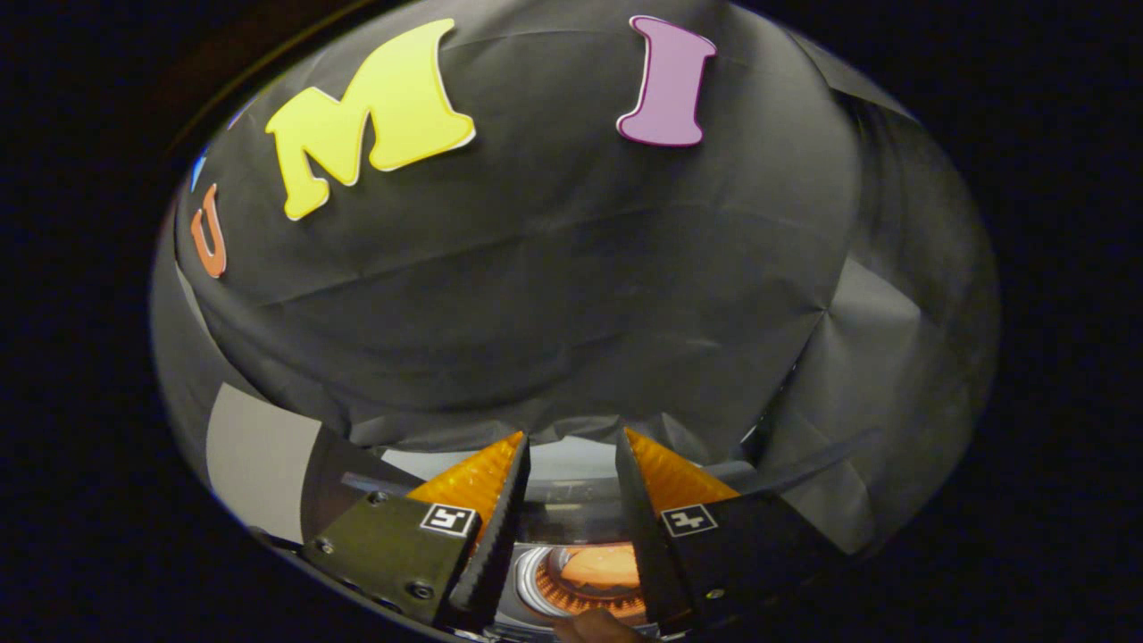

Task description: Put the clothes into the washing machine and then close the washing machine lid.

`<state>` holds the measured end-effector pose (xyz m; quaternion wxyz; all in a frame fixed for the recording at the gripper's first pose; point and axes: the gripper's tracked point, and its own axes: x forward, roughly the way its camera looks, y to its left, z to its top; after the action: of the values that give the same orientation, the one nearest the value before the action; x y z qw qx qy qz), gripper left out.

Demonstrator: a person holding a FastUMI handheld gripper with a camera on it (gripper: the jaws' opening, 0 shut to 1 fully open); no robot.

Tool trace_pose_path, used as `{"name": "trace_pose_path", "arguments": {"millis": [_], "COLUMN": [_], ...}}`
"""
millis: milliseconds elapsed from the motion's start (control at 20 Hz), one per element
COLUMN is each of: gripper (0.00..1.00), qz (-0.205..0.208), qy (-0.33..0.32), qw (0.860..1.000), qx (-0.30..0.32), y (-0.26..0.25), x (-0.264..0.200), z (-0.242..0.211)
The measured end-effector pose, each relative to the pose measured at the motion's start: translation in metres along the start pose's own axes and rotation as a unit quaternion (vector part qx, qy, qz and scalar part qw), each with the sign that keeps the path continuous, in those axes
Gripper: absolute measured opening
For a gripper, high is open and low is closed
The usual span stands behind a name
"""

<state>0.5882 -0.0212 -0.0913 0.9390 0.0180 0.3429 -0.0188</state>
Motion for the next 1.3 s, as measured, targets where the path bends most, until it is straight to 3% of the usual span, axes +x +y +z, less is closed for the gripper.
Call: {"name": "trace_pose_path", "arguments": {"millis": [450, 850, 1300], "gripper": [0.62, 0.62, 0.62], "qz": [0.009, -0.011, -0.062], "qy": [-0.024, 0.033, -0.002], "qw": [1.000, 0.999, 0.997], "qx": [0.010, 0.035, 0.051], "y": [-0.003, -0.010, 0.009], "x": [-0.036, -0.087, -0.187], "z": [-0.028, -0.121, -0.181]}}
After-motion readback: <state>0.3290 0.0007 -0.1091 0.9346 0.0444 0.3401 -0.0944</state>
